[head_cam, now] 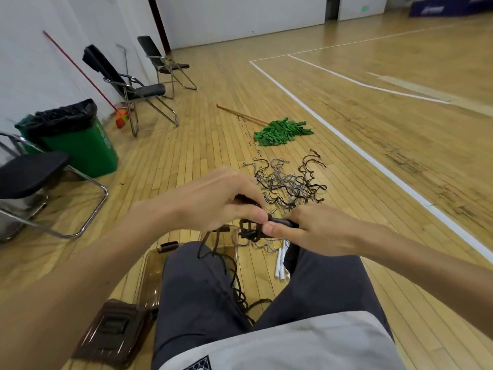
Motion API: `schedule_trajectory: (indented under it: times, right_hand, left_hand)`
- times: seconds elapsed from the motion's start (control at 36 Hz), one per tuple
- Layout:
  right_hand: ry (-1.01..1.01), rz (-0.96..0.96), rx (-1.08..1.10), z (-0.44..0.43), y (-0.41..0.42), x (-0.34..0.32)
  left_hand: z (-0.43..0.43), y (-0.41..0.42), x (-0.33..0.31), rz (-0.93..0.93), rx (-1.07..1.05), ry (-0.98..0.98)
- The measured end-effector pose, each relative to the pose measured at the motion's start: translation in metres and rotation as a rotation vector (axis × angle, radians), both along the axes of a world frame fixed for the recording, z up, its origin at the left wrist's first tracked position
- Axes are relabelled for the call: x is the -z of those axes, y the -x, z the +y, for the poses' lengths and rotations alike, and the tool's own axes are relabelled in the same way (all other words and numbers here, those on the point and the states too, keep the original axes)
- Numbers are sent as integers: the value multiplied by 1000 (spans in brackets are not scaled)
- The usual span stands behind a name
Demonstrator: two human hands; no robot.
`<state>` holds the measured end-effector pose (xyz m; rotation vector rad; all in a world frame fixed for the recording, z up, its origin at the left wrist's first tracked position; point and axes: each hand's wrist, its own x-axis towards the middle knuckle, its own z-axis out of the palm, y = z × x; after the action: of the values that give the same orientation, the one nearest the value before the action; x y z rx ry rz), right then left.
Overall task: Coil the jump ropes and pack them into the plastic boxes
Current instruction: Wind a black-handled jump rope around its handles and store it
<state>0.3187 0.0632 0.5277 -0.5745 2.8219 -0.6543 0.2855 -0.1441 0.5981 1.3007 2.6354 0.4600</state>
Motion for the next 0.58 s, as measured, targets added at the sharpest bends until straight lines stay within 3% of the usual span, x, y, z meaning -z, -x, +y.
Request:
schedule_trajectory:
  times: [0.31, 0.58]
  right_hand:
    - [-84, 128, -100, 1, -11, -8]
    - [218, 54, -132, 5, -12, -3]
  left_hand:
    - [4, 12, 11, -313, 7, -273]
    - [7, 9, 44, -646, -110, -592]
